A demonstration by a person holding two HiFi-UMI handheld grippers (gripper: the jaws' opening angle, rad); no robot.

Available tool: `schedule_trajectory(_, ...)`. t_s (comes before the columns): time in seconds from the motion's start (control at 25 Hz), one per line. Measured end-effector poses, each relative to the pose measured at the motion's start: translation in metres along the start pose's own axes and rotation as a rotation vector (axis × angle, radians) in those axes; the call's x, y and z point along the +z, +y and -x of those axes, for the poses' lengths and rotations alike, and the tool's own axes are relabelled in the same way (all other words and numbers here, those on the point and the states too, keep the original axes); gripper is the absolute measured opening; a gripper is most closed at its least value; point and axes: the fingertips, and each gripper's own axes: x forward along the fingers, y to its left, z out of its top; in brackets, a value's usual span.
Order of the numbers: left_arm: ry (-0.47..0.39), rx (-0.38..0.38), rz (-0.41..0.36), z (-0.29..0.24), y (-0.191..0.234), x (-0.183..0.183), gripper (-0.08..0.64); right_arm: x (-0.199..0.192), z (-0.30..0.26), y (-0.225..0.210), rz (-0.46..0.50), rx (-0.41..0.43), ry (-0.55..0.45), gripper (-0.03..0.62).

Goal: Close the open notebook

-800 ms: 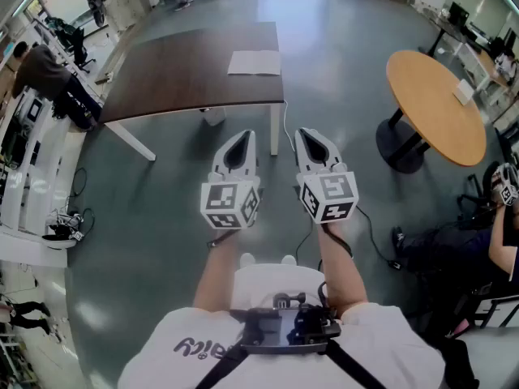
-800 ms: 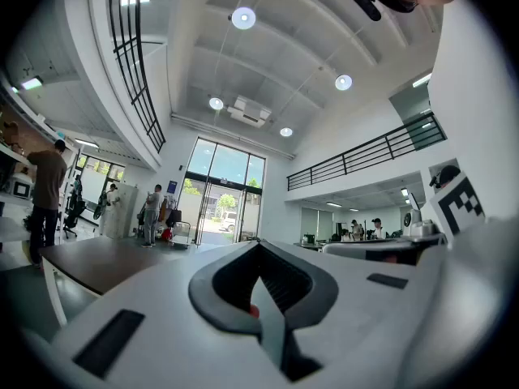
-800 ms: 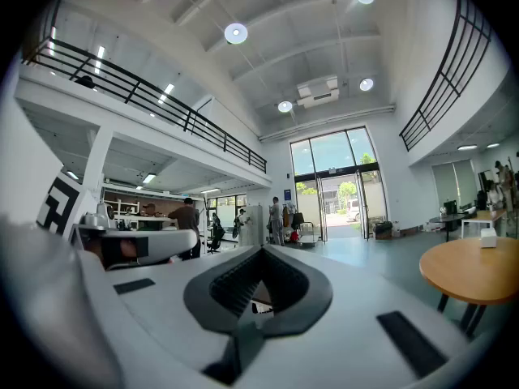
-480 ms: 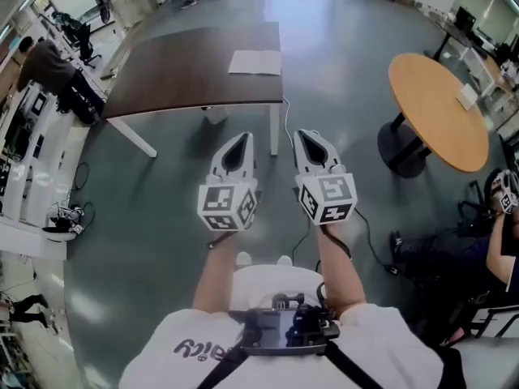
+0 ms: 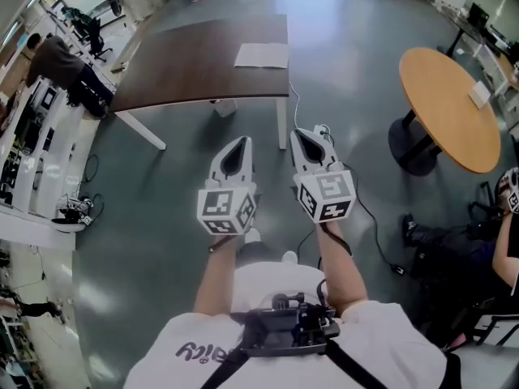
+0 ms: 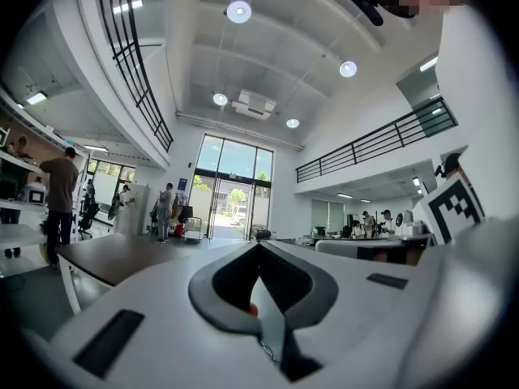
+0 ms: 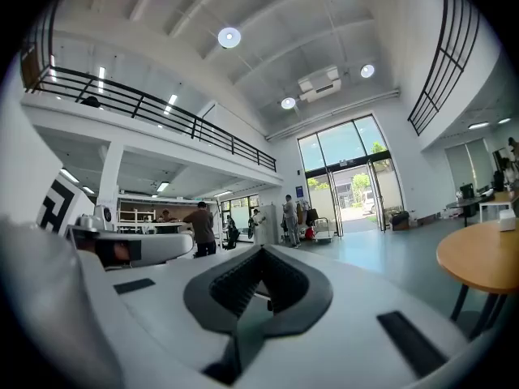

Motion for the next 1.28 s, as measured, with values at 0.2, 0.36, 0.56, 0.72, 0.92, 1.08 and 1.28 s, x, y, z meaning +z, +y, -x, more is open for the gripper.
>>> schedule_trajectory(0.2,-0.008,-0.012,0.01,-0.022,0.008,-0.003,0.006,-0.003,-0.013,-0.012,-0.008,-0.01,-0.006,0.003)
schedule_trajectory(0.36,-0.013,-0.034,0.022,-0.048,0.012,-0.006,0.006,-0.003,-0.028,-0.033,-0.016,-0.029,-0.01,0.003)
schedule_trajectory(0.56,-0.032,-0.06,0.02,-0.084,0.036,0.008,0.006,0.011,-0.063,-0.037,0.0,-0.024,-0.038,0.003)
schedule_trajectory(0.72,-0.056,-0.075,0.007,-0.108,0.063,0.019,0.006,0.017,-0.1,-0.033,0.013,-0.022,-0.048,0.003)
schedule_trajectory(0.92,-0.078,-0.084,-0.007,-0.134,0.11,0.032,0.006,0.025,-0.151,-0.024,0.027,-0.03,-0.06,0.003)
schedule_trajectory(1.08,-0.092,-0.104,-0.037,-0.154,0.14,0.033,0.006,0.021,-0.19,-0.022,0.042,-0.043,-0.047,0.003)
schedule_trajectory(1.28,-0.049,-0.108,-0.032,-0.173,0.177,0.019,0.006,0.012,-0.226,-0.02,0.064,-0.076,-0.012,0.003)
